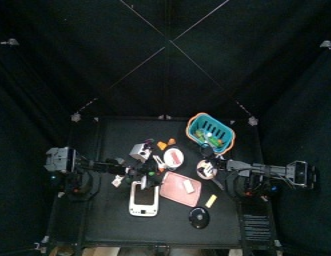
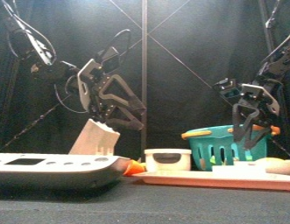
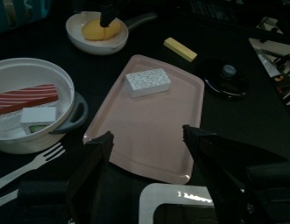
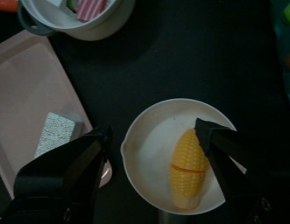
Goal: Grab rice
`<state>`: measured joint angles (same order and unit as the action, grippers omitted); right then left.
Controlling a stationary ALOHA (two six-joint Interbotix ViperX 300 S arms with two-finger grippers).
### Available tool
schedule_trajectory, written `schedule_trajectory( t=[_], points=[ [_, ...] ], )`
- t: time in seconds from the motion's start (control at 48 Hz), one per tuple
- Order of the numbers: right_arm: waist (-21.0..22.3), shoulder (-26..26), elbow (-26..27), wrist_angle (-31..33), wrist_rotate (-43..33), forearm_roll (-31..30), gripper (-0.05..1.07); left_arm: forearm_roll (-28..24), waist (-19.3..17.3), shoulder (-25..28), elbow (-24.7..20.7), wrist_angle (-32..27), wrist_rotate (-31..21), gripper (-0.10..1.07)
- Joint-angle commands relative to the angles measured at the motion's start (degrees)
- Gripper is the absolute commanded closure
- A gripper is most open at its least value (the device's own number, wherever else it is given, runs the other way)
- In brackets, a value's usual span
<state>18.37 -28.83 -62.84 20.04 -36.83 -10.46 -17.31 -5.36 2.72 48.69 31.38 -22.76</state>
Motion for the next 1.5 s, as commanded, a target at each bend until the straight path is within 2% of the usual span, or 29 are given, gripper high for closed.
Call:
schedule_trajectory(
  t=[0.0, 0.125, 0.292, 0.438, 0.562, 0.625, 0.688, 0.75, 0.854, 1.021, 1.167, 1.229, 1.292, 1.375, 1.479],
  points=[
    [-1.76, -0.26, 0.70, -1.14, 0.00, 0.35, 0.00, -0.09, -0.09, -0.44, -0.79, 0.53, 0.09, 0.00],
    [-7.29, -0.53, 1.32, -1.23, -0.09, 3.96, 0.00, -0.09, -0.09, -0.62, -0.62, 0.53, 0.09, 0.00],
    [-13.71, -0.79, 2.20, 0.44, -0.18, 13.97, 0.00, 0.00, 0.09, -0.70, 0.26, 0.53, 0.09, 0.00],
    [-15.64, -0.79, 4.57, 5.45, -0.26, 20.65, 0.00, 0.18, 0.18, -1.05, 1.14, 0.53, 0.00, 0.00],
    [-15.82, -0.62, 6.24, 8.35, -2.99, 22.59, 0.00, 0.97, 0.26, -1.41, 2.02, 0.53, 0.00, 0.00],
    [-16.26, -0.79, 7.12, 12.04, -6.68, 22.59, 0.00, 1.23, 0.26, -1.41, 2.46, 0.53, 0.00, 0.00],
    [-17.14, -1.05, 8.44, 18.54, -10.90, 21.71, 0.00, 1.14, 0.79, -1.41, 2.90, 0.53, 0.00, 0.00],
    [-19.25, -1.23, 10.28, 25.66, -16.17, 18.98, 0.00, 1.23, 1.32, -1.49, 3.25, 0.53, 0.00, 0.00],
    [-24.96, -1.49, 12.57, 30.41, -25.93, 10.55, 0.00, 1.14, 1.67, -1.67, 3.60, 0.53, 0.09, 0.00],
    [-33.66, -1.93, 13.01, 29.18, -42.98, -5.45, 0.00, 0.97, 1.67, -2.90, 3.60, 0.35, 0.18, 0.00],
    [-41.40, 0.18, 11.34, 28.56, -60.91, -19.34, 0.00, -1.14, 1.32, -5.89, 3.78, -0.35, 0.26, 0.00],
    [-45.09, 2.90, 10.72, 28.65, -70.93, -27.77, 0.00, -2.11, 1.23, -7.47, 3.69, -0.88, 0.44, 0.00],
    [-47.46, 5.45, 10.55, 28.83, -77.78, -33.84, 0.00, -2.72, 0.88, -9.14, 3.60, -1.41, 0.53, 0.00],
    [-50.10, 9.84, 11.16, 29.18, -85.52, -40.08, 0.00, -2.81, -0.62, -11.25, 3.96, -1.58, 0.53, 0.00],
    [-51.94, 16.00, 12.74, 30.23, -91.67, -45.79, 0.00, -2.81, -0.97, -12.48, 5.01, -1.58, 0.53, 0.00]
  ],
)
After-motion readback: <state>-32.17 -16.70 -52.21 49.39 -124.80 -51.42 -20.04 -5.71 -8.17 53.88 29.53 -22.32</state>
